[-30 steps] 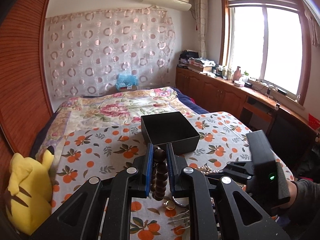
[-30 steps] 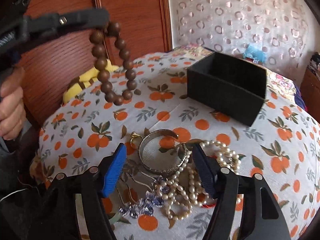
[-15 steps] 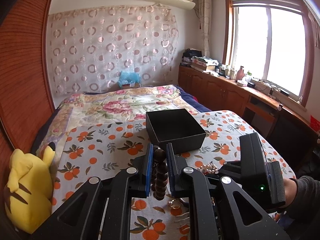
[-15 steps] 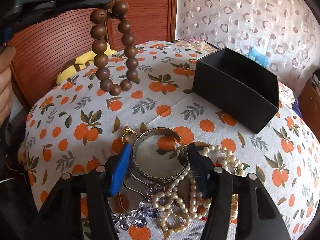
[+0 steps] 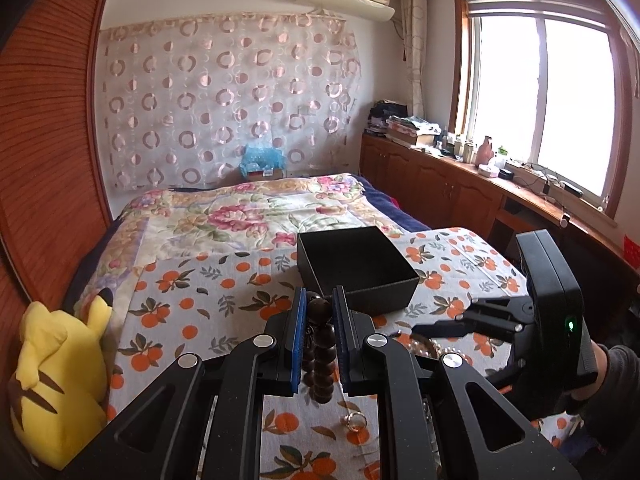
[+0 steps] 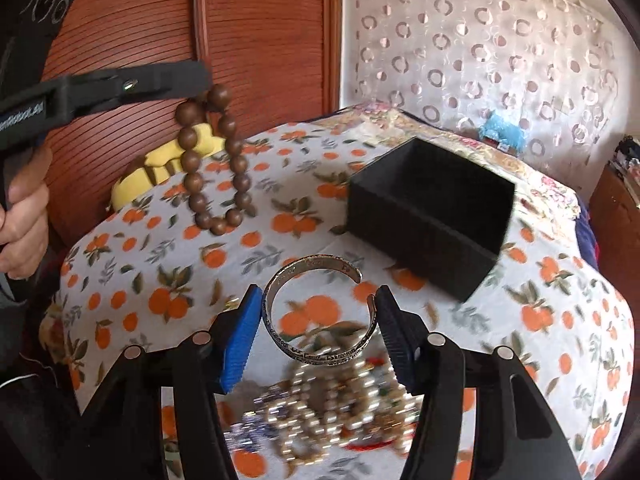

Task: Organize jewelry
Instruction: 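Release the silver bangle into the black box with the right tool while the left tool carries the bracelet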

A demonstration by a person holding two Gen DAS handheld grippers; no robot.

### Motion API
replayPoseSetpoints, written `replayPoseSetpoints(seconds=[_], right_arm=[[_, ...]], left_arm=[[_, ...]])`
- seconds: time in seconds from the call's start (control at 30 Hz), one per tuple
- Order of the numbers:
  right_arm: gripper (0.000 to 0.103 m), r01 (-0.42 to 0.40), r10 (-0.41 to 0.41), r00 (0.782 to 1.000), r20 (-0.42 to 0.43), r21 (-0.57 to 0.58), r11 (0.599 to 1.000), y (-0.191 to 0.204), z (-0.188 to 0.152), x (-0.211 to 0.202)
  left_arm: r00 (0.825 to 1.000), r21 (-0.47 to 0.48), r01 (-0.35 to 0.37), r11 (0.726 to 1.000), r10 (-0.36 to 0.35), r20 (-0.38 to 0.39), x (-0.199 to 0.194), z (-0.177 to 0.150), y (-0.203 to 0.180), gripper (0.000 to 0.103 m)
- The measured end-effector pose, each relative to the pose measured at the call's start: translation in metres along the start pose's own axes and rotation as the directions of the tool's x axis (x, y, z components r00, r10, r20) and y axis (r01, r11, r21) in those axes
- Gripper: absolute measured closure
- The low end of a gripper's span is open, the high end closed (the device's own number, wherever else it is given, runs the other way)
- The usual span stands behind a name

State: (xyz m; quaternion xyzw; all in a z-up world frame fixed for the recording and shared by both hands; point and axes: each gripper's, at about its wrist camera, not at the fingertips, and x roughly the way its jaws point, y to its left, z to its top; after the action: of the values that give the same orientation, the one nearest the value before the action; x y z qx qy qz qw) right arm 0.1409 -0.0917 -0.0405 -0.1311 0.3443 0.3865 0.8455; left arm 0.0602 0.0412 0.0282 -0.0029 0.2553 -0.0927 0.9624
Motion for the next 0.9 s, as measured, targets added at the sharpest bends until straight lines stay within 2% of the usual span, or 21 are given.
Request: replayPoseSetpoints(seconds=[0.33, 0.7, 0.8, 0.9], right_arm=[[0.043, 0.119, -0.125, 0.99, 0.06, 0.096, 0.988, -0.075, 0.042, 0.007], [0.042, 0.12, -0.128, 0.991, 0.045, 0.14, 0.983, -0.101, 0.065, 0.036], [0.03, 0.124, -0.13, 0.991, 0.041, 0.137, 0.983, -0.1, 0.062, 0.041], [0.03, 0.114, -0.123, 0.991, 0.052, 0.153, 0.982, -0.106, 0.055, 0.035]], left_arm=[[1.0, 0.017, -0.01, 1.0, 0.01, 0.015, 0.022, 0.027, -0.005, 0.091], [0.999, 0.046, -0.034, 0.998, 0.034, 0.005, 0.054, 0.055, -0.013, 0.091], [0.999, 0.054, -0.04, 0.998, 0.04, 0.001, 0.061, 0.062, -0.016, 0.091], [0.999, 0.07, -0.043, 0.997, 0.043, -0.001, 0.066, 0.065, -0.02, 0.091]])
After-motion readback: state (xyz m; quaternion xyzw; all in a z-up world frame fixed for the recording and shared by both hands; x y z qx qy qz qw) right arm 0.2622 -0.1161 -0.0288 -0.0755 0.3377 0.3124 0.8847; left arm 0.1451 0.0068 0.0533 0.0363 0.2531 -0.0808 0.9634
